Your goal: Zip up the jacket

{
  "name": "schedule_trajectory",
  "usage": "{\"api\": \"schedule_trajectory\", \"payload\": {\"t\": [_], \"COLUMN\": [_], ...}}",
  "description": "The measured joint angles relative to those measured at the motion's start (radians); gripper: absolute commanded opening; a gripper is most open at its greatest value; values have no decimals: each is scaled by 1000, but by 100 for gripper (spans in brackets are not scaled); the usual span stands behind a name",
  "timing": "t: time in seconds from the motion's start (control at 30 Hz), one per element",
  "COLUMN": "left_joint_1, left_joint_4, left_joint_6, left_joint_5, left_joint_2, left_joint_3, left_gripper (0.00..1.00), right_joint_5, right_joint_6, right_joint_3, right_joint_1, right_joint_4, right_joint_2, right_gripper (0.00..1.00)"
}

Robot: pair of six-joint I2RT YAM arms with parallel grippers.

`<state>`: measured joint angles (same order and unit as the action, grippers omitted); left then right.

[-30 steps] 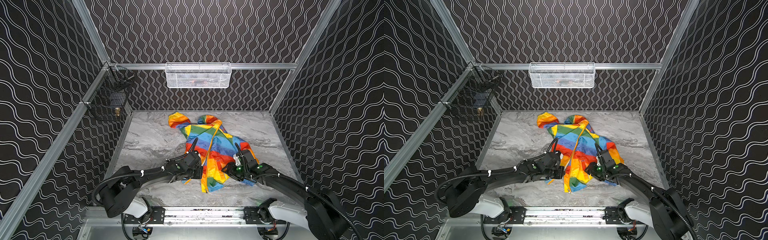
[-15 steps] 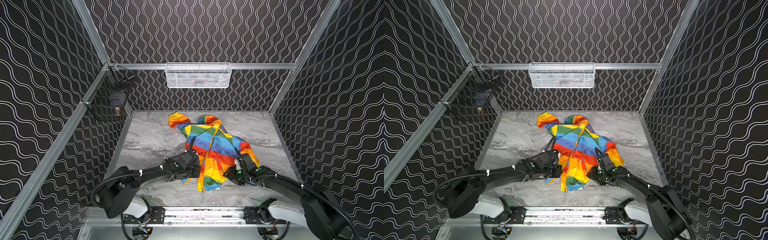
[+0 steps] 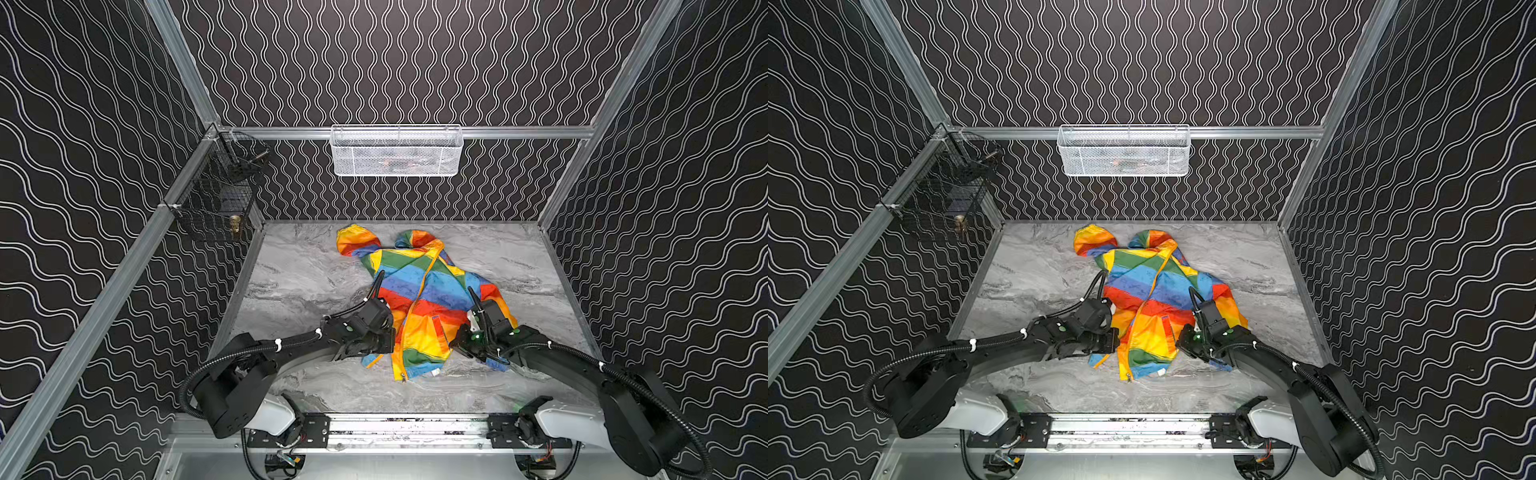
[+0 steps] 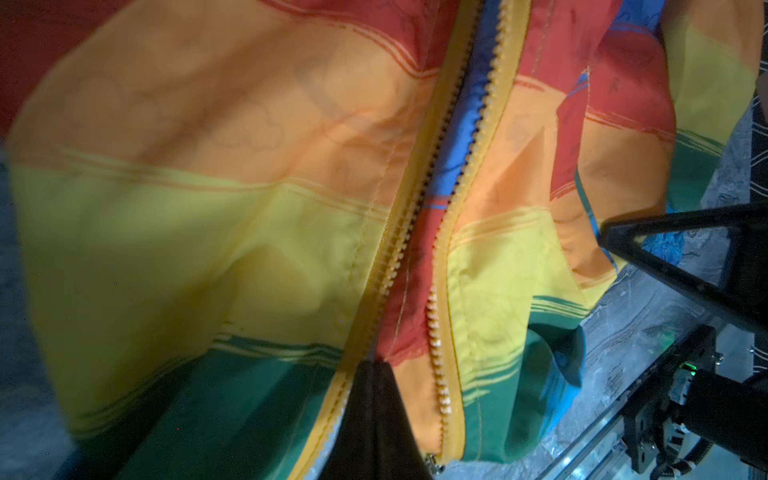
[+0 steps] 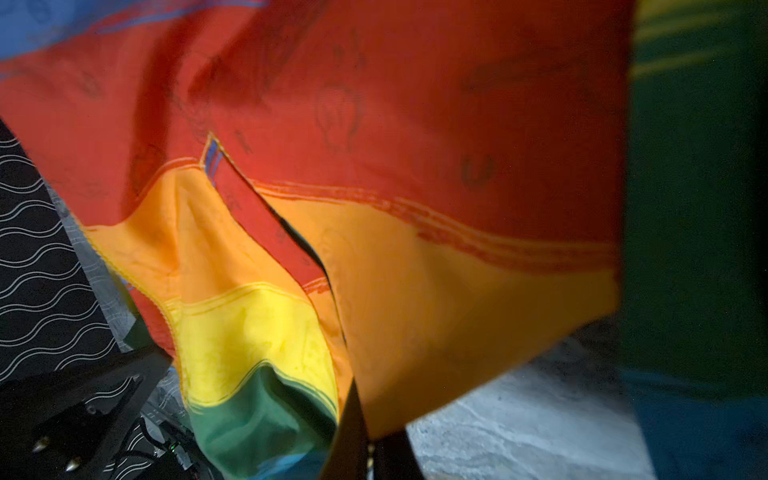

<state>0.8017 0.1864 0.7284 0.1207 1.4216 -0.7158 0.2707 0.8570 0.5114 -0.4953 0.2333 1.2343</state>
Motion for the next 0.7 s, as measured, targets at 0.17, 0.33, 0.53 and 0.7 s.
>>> {"api": "schedule_trajectory", "payload": {"t": [0.17, 0.33, 0.53, 0.7], "left_joint_1": [-20, -85, -198, -273], "left_joint_4": [35, 98, 170, 181], "left_joint_6": [-21, -51, -98, -131], "left_joint_5": [4, -1, -9, -10], "left_joint_2": [-63, -92, -62, 15], "left_joint_3": [-20, -37, -73, -116], "left_gripper": [51, 56, 59, 60], "right_joint_5": [-16, -43, -74, -111], "right_joint_6": [-11, -31, -31, -31], "right_joint_3": [13, 16, 16, 21], "right_joint_1": [7, 16, 32, 39], "right_joint_4": [34, 74, 124, 174], "right_joint_2": [-3, -31, -64, -87], "right_gripper": [0, 0, 0, 2]}}
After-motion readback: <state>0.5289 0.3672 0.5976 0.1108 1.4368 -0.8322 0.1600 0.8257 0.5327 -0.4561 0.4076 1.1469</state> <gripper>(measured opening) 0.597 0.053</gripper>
